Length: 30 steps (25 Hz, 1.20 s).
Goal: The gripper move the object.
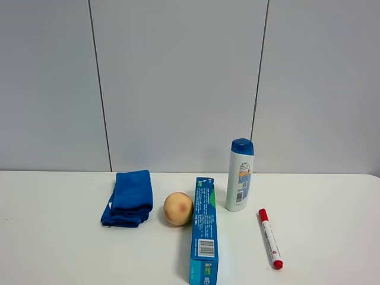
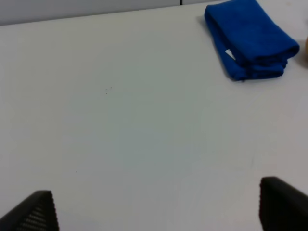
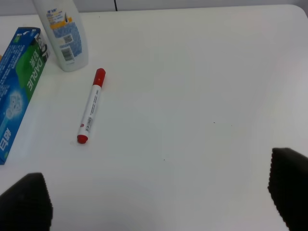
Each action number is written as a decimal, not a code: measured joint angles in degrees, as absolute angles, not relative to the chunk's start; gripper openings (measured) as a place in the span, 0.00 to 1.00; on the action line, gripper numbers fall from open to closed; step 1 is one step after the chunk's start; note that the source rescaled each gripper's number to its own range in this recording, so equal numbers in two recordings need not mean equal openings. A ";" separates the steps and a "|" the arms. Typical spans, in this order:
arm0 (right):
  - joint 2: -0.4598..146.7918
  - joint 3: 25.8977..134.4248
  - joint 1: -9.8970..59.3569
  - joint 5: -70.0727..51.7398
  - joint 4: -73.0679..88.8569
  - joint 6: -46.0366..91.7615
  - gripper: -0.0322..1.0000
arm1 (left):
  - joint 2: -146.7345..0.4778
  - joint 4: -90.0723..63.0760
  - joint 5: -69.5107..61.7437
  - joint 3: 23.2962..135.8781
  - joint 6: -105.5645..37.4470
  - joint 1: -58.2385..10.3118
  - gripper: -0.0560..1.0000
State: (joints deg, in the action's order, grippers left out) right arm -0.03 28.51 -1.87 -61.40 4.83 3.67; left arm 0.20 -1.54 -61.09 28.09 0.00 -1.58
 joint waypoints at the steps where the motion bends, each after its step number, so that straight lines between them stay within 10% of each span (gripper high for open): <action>1: -0.03 28.51 -1.87 -61.40 4.83 3.67 1.00 | 0.20 -1.54 -61.09 28.09 0.00 -1.58 0.76; 30: -0.03 28.51 -1.87 -61.40 4.83 3.67 1.00 | 0.20 -1.49 -61.09 28.05 0.00 0.64 0.76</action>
